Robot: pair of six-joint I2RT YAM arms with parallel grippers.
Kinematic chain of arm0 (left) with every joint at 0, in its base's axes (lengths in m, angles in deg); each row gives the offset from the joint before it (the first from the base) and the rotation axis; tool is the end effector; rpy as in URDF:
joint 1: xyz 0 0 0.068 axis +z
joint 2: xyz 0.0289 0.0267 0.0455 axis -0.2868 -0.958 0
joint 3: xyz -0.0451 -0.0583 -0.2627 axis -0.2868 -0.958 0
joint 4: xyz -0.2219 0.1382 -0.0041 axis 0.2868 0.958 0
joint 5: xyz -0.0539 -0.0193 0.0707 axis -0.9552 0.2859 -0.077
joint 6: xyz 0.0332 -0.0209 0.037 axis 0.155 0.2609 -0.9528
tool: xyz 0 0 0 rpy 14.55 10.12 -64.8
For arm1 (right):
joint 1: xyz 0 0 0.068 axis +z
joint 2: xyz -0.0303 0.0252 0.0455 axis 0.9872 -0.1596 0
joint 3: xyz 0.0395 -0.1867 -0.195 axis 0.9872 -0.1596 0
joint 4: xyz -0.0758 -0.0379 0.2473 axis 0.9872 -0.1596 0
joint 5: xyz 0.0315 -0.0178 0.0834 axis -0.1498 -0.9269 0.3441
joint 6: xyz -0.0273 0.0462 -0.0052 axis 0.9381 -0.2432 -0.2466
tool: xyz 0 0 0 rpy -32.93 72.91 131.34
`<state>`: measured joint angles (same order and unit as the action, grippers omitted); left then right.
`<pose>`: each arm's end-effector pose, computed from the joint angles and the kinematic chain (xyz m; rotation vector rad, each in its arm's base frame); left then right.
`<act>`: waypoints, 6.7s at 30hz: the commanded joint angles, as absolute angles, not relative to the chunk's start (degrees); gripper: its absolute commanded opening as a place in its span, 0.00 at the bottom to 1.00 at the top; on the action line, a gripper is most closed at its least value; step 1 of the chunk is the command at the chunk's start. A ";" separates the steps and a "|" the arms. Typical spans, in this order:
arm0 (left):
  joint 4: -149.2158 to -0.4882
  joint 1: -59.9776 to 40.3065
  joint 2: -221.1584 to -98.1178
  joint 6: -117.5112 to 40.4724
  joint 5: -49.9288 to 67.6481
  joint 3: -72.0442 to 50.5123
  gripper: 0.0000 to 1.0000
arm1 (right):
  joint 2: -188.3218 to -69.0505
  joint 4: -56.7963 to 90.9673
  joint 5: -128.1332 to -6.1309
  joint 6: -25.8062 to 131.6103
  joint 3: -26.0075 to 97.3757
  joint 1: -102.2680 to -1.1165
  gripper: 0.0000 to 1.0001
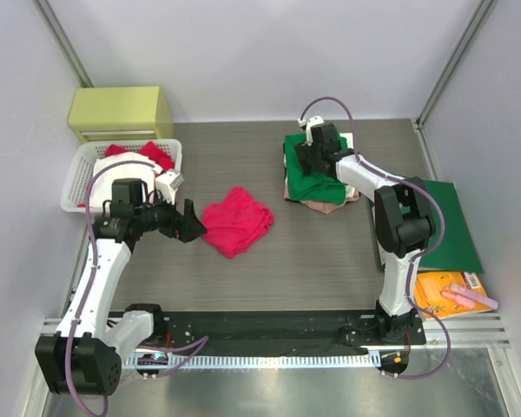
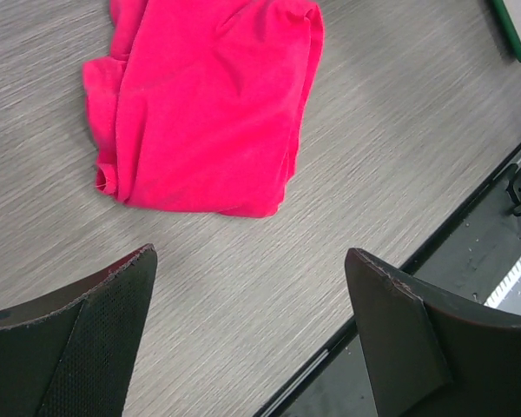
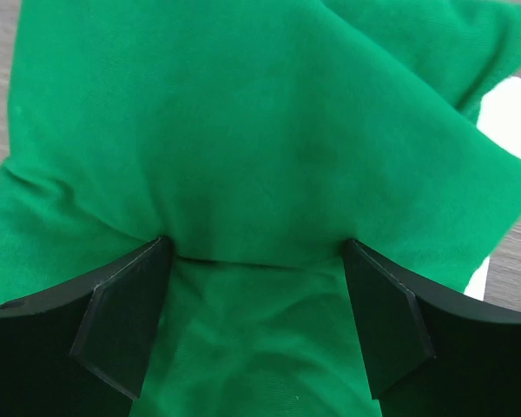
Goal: Fold and stack the t-shirts
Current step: Put the neatly folded tshirt into the corner of the board with both arms
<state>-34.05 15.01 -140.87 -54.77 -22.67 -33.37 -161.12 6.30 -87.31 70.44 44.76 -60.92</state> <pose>0.1952 -0.0286 0.2908 0.4532 2.2218 -0.7875 0.4276 0.1466 0.2200 -0.4843 2.2047 -0.1632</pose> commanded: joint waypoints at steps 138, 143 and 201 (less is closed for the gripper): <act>-36.19 14.99 -143.65 -57.04 -19.79 -34.15 0.92 | -117.04 -15.72 -63.45 62.71 37.49 -65.26 0.93; -35.75 14.91 -146.10 -56.34 -25.21 -33.54 0.92 | -119.05 -16.33 -57.02 63.14 31.77 -62.98 0.94; -48.40 11.92 -178.21 -57.31 -4.95 -14.27 1.00 | -135.85 -19.94 -31.44 72.46 29.22 -41.44 0.87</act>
